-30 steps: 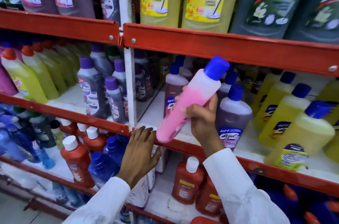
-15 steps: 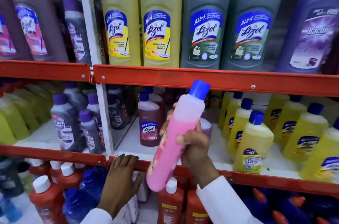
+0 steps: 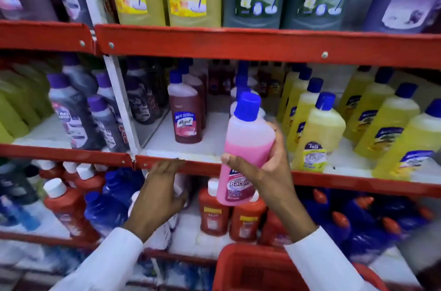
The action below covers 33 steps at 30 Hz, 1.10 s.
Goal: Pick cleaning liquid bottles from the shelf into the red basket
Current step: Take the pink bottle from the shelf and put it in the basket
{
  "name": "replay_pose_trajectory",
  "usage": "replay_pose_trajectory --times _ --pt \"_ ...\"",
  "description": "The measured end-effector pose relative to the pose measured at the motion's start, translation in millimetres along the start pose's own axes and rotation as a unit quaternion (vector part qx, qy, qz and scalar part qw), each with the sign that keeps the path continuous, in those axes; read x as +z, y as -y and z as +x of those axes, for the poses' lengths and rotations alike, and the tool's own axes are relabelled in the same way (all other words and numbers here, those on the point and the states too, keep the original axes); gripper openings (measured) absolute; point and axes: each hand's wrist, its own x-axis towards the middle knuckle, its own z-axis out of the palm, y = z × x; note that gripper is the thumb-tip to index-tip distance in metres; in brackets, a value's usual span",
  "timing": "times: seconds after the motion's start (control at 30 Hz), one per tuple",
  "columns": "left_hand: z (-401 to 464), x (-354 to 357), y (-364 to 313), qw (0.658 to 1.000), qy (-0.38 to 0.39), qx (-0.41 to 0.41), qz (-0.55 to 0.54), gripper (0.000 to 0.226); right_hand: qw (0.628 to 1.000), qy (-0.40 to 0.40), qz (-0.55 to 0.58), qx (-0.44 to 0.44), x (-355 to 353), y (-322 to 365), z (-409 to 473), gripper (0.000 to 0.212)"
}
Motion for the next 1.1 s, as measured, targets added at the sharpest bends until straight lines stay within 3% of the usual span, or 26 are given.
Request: replay_pose_trajectory --times 0.13,0.2,0.3,0.53,0.67,0.73,0.9,1.0,1.1 --pt "-28 21 -51 0.982 0.076 0.040 -0.168 0.074 0.998 0.005 -0.049 0.045 -36 -23 -36 0.078" --pt "-43 48 -72 0.958 0.120 0.027 -0.260 0.072 0.995 0.017 -0.067 0.075 -54 -39 -57 0.075" --pt "-61 96 -89 0.934 0.126 -0.032 -0.332 0.060 0.987 0.035 -0.118 0.105 -78 -71 -90 0.071" --pt "-107 219 -87 0.926 0.167 -0.137 -0.310 0.053 0.933 0.065 -0.311 0.170 -134 -151 -143 0.071" --pt "-129 277 -76 0.923 0.187 -0.203 -0.269 0.060 0.870 0.098 -0.416 0.245 -149 -201 -165 0.063" --pt "-134 298 -72 0.907 0.208 -0.245 -0.271 0.060 0.859 0.115 -0.418 0.271 -152 -227 -173 0.052" --pt "-148 331 -62 0.893 0.222 -0.305 -0.245 0.029 0.854 0.113 -0.408 0.303 -150 -272 -188 0.039" --pt "-150 338 -59 0.899 0.249 -0.286 -0.221 0.038 0.850 0.117 -0.401 0.321 -152 -284 -190 0.044" --pt "-147 331 -58 0.885 0.294 -0.304 -0.195 0.033 0.844 0.135 -0.396 0.335 -156 -283 -188 0.046"
